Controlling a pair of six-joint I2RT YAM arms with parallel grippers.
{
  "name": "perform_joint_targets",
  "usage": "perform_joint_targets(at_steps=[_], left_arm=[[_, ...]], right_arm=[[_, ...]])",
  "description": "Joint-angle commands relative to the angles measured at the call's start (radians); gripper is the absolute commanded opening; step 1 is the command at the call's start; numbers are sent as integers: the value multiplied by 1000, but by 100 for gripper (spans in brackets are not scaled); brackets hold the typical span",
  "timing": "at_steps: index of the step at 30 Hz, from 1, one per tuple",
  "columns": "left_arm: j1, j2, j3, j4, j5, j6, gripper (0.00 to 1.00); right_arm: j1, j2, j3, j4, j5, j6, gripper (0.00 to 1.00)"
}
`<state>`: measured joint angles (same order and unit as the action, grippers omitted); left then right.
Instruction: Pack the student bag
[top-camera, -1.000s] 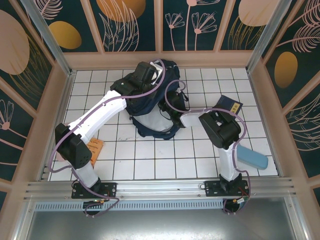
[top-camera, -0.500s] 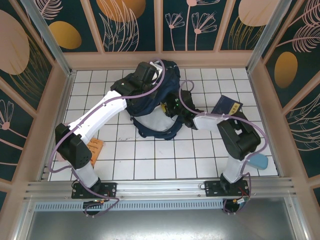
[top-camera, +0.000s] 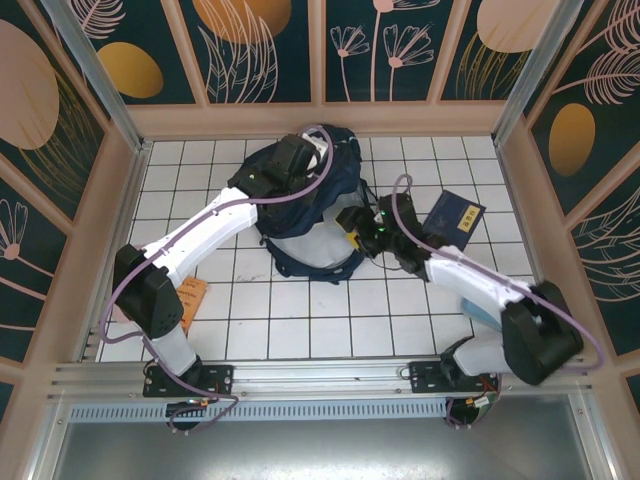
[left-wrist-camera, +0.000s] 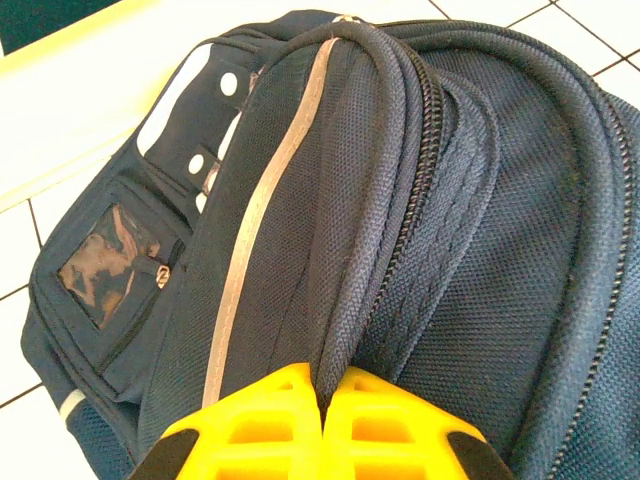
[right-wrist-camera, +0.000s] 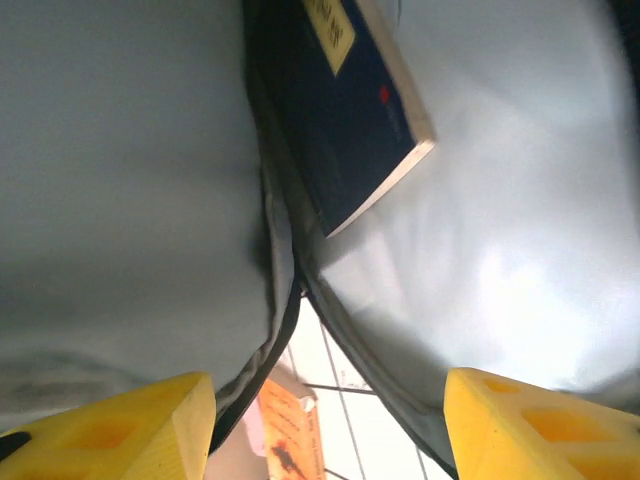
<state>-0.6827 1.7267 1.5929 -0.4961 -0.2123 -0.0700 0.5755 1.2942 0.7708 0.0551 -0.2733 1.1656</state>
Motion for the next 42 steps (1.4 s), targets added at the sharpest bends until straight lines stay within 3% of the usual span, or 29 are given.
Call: perform_joint_targets(at_steps=[1, 5, 8, 13, 16, 18, 24, 29, 33, 38, 42], left_arm=[[7, -51, -52, 141, -48, -34, 0], [6, -91, -125, 160, -101, -36, 0], [7, -129, -177, 159, -121, -30, 0], [6, -177, -299, 167, 74, -15, 2], [8, -192, -376, 201, 131, -72, 8], [7, -199, -417, 224, 141, -127, 18], [6, -225, -463, 266, 230, -315, 62], [8, -264, -491, 283, 144, -423, 89], [8, -294, -518, 301, 77, -470, 97], [9, -288, -503, 263, 6, -509, 98], [8, -287, -496, 258, -8, -516, 98]], right_arm=[[-58, -128, -43, -262, 119, -122, 61], [-165, -189, -47, -385, 173, -238, 61], [-262, -140, 10, -435, 194, -361, 63], [-358, 55, 120, -400, 270, -509, 66], [-419, 197, 196, -373, 318, -557, 68], [-469, 294, 247, -349, 320, -572, 69], [-561, 553, 440, -380, 337, -613, 72], [-586, 633, 515, -388, 315, -638, 78], [-586, 678, 527, -403, 253, -662, 79], [-559, 671, 444, -388, 197, -662, 79], [-474, 621, 333, -378, 164, -663, 79]])
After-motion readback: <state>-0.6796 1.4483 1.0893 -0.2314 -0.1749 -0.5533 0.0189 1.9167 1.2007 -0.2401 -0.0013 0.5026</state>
